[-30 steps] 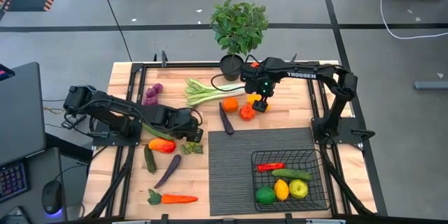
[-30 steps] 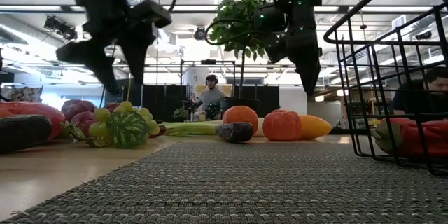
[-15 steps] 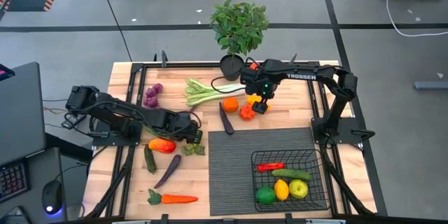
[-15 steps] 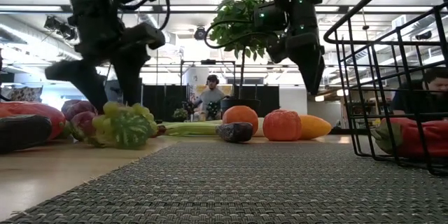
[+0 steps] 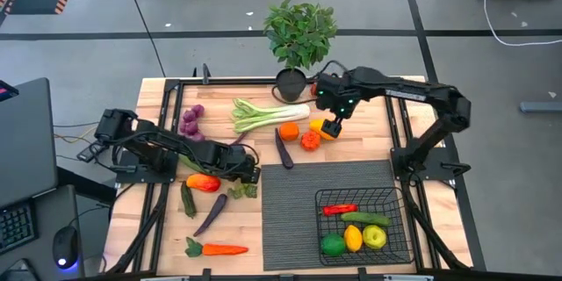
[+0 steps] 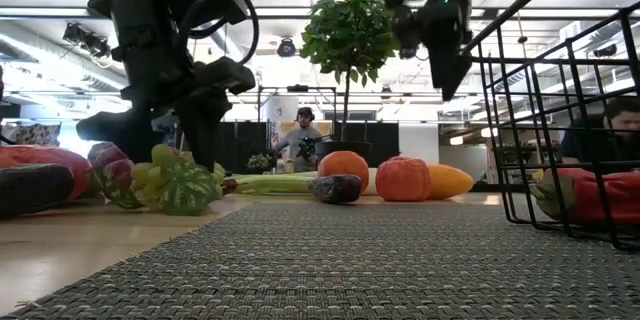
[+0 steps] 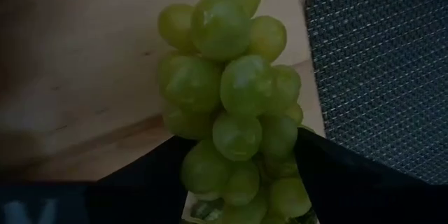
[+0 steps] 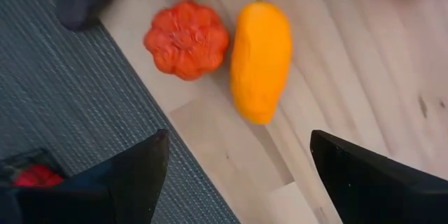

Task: Build produce basket
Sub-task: Put the green grapes into the black wire basket

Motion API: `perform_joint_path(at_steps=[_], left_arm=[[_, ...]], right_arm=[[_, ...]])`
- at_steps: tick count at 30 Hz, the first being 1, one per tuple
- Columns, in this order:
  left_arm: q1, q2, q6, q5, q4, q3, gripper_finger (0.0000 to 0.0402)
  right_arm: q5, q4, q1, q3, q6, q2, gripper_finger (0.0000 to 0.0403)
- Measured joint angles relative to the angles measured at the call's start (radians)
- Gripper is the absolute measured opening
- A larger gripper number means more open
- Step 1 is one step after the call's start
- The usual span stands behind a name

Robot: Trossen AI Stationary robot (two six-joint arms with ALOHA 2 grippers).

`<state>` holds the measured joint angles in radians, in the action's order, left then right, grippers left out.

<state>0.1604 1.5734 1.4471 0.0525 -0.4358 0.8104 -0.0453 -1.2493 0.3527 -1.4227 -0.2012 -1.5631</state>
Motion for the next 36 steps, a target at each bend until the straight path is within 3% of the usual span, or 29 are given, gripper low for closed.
perform_joint_path(at_steps=[5, 11, 19, 24, 29, 36], left_arm=[[-0.001, 0.001, -0.004, 0.006, 0.033, -0.001, 0.0215], [-0.001, 0.002, -0.088, 0.002, 0.046, 0.053, 0.0134], [-0.002, -0.003, -0.448, -0.005, 0.063, 0.242, 0.0044], [-0.002, -0.003, -0.628, -0.003, 0.110, 0.393, 0.0041], [-0.002, -0.005, -0.735, 0.023, 0.295, 0.482, 0.0057], [0.001, 0.021, -0.886, 0.066, 0.577, 0.488, 0.0053]], right_arm=[[0.000, 0.004, 0.000, 0.000, -0.061, 0.121, 0.0348], [-0.018, -0.017, 0.000, 0.000, -0.180, 0.249, 0.0348], [-0.083, -0.122, -0.028, 0.000, -0.349, 0.365, 0.0348], [-0.113, -0.169, -0.091, 0.000, -0.479, 0.434, 0.0348], [-0.127, -0.176, -0.199, 0.000, -0.694, 0.528, 0.0348], [0.029, -0.157, -0.319, 0.000, -0.853, 0.623, 0.0348]])
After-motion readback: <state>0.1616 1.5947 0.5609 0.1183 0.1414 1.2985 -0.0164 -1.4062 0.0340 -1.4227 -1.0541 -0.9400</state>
